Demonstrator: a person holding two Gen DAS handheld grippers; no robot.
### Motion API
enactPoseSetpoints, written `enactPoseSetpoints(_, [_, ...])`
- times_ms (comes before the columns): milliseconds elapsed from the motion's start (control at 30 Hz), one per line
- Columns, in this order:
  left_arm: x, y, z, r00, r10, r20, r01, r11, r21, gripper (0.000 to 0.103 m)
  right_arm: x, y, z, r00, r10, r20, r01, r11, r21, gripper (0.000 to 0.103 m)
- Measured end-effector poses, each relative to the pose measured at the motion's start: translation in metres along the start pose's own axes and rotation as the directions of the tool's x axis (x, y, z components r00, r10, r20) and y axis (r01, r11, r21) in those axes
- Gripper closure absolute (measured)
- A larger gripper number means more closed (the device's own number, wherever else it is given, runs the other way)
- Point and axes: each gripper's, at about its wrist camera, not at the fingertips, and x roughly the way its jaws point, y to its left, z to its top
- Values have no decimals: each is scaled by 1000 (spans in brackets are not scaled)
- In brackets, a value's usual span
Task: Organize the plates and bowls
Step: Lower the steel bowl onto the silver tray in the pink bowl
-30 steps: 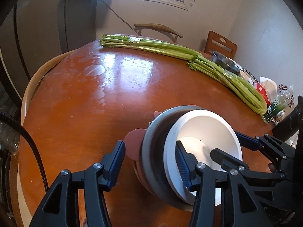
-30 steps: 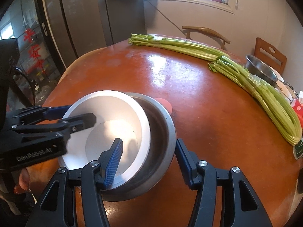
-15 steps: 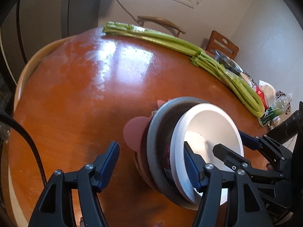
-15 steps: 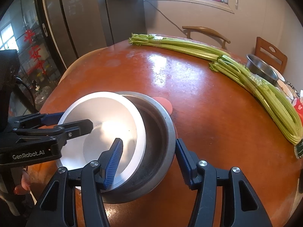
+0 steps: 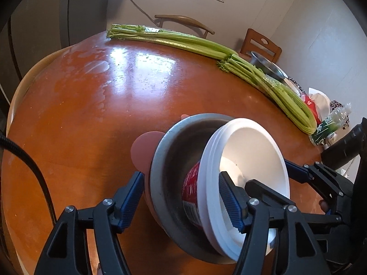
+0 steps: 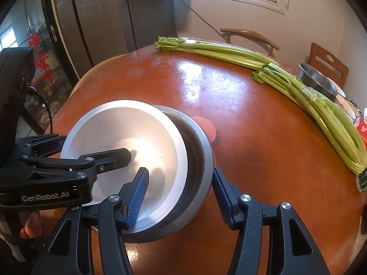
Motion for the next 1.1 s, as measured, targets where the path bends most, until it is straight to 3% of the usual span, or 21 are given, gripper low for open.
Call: enactPoseSetpoints(1100, [26, -70, 6, 998, -29, -47, 34, 993, 113, 37, -18, -59, -25, 999, -44, -11, 45, 994, 96, 44])
